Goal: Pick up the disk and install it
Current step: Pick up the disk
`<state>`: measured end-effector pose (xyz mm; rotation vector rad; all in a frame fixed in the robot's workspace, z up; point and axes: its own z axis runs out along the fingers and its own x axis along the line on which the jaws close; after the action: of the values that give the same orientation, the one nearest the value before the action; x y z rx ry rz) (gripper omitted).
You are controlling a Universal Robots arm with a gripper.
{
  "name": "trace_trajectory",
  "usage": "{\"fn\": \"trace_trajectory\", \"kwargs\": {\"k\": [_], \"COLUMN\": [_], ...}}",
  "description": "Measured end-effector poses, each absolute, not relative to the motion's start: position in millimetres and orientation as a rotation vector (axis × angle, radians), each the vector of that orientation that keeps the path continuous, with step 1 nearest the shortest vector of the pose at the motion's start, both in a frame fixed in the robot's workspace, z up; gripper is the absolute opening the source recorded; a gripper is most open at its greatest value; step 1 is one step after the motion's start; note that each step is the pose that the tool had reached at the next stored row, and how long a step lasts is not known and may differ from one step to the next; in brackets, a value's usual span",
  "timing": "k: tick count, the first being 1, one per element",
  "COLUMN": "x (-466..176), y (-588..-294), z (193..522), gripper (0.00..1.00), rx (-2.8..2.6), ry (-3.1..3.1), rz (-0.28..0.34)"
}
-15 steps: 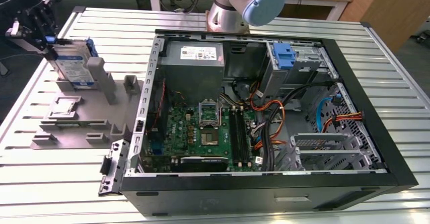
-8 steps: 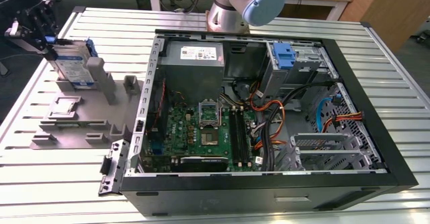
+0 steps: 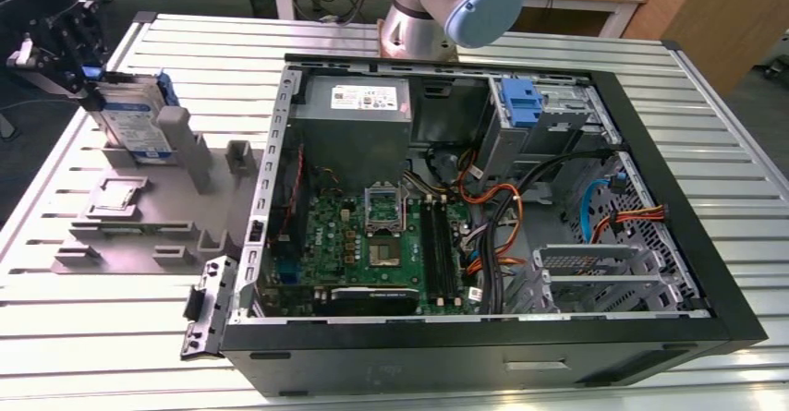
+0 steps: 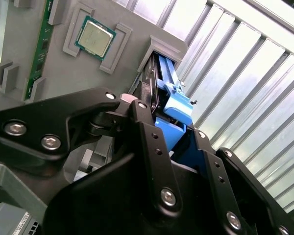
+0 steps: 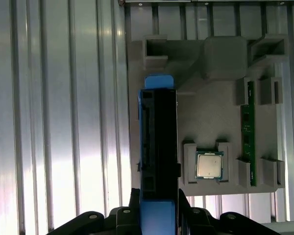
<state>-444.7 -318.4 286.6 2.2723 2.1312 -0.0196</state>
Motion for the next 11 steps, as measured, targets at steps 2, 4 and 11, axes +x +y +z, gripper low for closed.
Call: {"fn": "trace_trajectory", "kwargs": {"k": [2,4,11], "x": [-444.7,-444.7,-444.7], "y": [-318.4,-318.4,-318.4], "z": [286.6,286.5,286.6], "gripper": [0.37,0.37,0.37], "rx": [2.271,2.257,2.254], "ry": [2.133,2.147,2.15], "rz": [-0.02,-0.019,-0.019]}}
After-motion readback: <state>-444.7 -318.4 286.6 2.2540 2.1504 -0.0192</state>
